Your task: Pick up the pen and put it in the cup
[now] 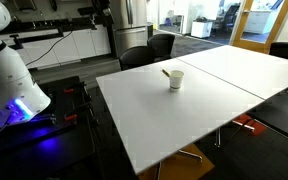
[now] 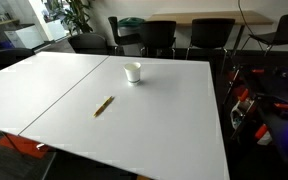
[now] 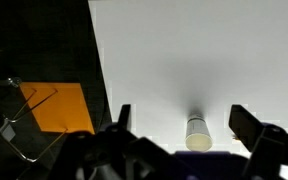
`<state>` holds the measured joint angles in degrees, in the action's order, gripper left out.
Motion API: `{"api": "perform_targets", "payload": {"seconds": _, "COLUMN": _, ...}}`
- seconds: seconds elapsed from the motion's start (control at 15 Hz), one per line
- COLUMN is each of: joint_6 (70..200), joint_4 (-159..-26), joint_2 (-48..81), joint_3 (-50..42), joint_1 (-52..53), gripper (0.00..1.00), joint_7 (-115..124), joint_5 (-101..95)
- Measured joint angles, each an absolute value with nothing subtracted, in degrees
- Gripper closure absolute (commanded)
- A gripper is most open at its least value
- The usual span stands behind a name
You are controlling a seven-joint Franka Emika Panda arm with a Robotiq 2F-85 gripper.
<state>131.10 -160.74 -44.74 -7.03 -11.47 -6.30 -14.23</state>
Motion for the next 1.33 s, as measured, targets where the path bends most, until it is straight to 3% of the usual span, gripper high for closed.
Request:
{"api": "perform_targets", "payload": {"seconds": 0.73, "joint_6": 139.19, "joint_4": -157.3, "joint_2": -37.65, "joint_3": -0.85, "joint_1": -5.72, "gripper": 0.0, "joint_7": -5.4, "joint_5": -14.06}}
{"api": "perform_targets", "payload": {"seconds": 1.33, "joint_6": 139.41, "joint_4": -148.37, "joint_2": -21.07, "joint_3": 8.99, "joint_1": -3.8, "gripper": 0.0, "joint_7": 18.48, "joint_5": -8.17}}
